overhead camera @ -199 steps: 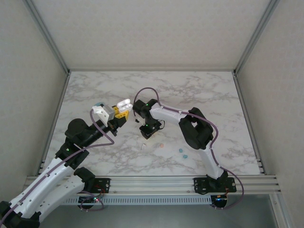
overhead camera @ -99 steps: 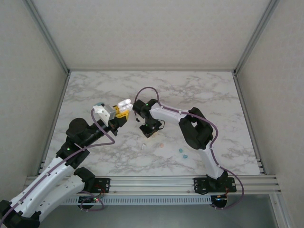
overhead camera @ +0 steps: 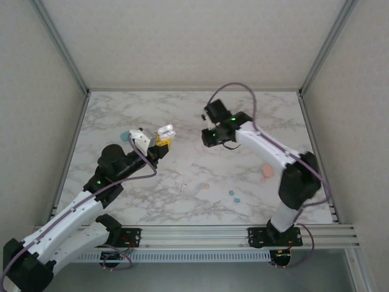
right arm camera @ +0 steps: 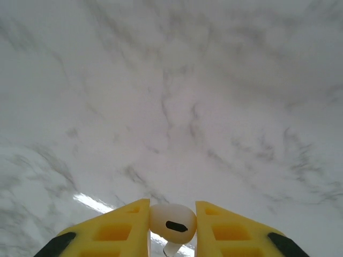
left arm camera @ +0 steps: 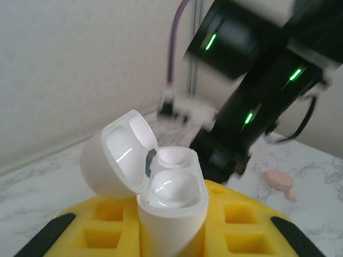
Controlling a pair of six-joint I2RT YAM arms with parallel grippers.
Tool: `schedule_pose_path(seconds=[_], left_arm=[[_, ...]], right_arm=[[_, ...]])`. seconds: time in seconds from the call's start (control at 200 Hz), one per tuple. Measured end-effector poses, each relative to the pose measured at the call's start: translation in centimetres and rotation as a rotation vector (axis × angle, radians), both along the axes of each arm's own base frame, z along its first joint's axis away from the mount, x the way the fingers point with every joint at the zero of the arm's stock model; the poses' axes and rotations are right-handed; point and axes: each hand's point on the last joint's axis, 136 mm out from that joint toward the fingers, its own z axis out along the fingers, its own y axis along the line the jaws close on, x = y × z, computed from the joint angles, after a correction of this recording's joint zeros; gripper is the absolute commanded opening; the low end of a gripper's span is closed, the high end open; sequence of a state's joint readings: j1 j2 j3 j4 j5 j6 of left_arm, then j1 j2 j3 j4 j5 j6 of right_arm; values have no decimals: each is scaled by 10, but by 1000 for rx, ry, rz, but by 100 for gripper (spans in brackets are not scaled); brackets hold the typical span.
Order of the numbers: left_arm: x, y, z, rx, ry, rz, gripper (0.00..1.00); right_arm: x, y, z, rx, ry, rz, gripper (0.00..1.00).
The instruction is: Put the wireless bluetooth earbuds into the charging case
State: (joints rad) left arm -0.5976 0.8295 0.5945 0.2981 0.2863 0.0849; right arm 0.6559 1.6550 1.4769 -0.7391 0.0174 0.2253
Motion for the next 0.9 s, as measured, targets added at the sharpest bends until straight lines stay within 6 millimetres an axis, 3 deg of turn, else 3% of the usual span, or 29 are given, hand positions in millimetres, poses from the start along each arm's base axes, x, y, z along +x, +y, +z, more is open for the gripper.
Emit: schedule_pose_path(seconds=[0.205,0.36,0.511,0.901], left_arm=[[16,-23,-20,-3,30,-57,15],[22,-35,-29,-12,38,-102,15],[25,-43,-33,-14,49,-130,15],[25,-49,-17,-55,26,-156,15]], right_arm=[[-13,3,102,208,-246,32,25],[-30,11,145,340,-327,108,26],[-41,28,158,401,-344,185,26],[-45,46,152,426,-329,239,26]])
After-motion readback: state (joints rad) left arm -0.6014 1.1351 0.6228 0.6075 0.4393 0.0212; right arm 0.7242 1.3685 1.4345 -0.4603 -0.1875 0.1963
